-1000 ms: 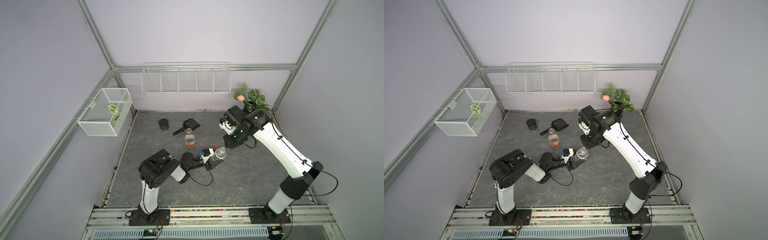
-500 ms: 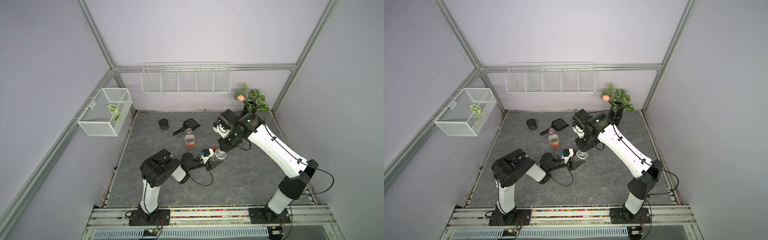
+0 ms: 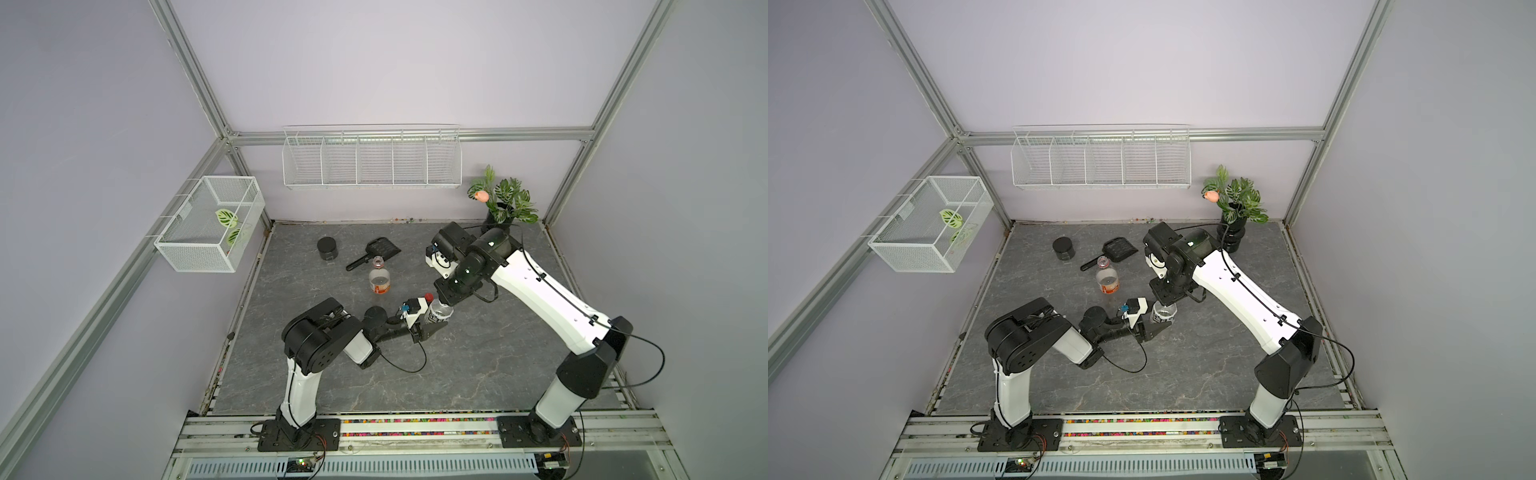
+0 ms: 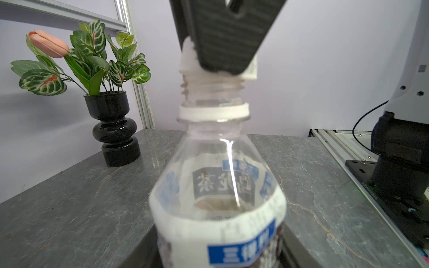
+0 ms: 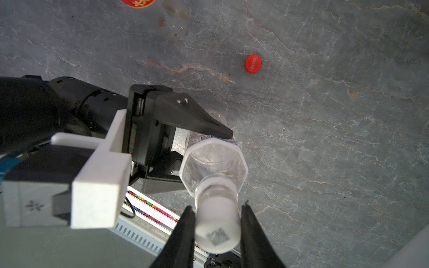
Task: Screw on the bottle caps
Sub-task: Screw the bottle cap onto the plastic bottle.
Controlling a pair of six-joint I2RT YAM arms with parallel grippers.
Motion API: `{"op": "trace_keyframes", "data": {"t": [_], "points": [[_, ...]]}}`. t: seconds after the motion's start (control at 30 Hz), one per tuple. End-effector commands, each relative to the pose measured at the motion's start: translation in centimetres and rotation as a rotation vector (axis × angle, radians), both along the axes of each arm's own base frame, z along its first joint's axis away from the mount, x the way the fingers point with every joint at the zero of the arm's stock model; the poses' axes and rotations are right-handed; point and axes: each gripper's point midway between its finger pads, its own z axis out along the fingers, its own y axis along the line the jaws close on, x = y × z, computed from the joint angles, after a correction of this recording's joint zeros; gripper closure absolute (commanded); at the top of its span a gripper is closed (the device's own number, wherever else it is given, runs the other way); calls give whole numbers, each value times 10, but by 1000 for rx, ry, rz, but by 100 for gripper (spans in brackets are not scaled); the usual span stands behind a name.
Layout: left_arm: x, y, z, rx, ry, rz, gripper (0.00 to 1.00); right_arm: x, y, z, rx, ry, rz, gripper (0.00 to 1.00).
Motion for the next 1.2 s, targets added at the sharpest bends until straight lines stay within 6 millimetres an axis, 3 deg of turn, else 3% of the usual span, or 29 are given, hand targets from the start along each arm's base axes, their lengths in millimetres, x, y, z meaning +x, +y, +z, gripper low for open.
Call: {"op": "trace_keyframes", "data": {"t": [0.0,0.77,0.93,1.17], "points": [[-3,-5,-5,4,16,-24,45,2,-1,-15,-36,29,-17,69],[-10,-7,-16,28,15,-34,45,-2,2,-28,-38,84,-32,65],[-11,-7,-18,32,18,-34,45,-3,4,-24,-19,75,-30,61],[-11,-6,-21,39,19,-29,45,-5,12,-5,65,45,-13,42]]}}
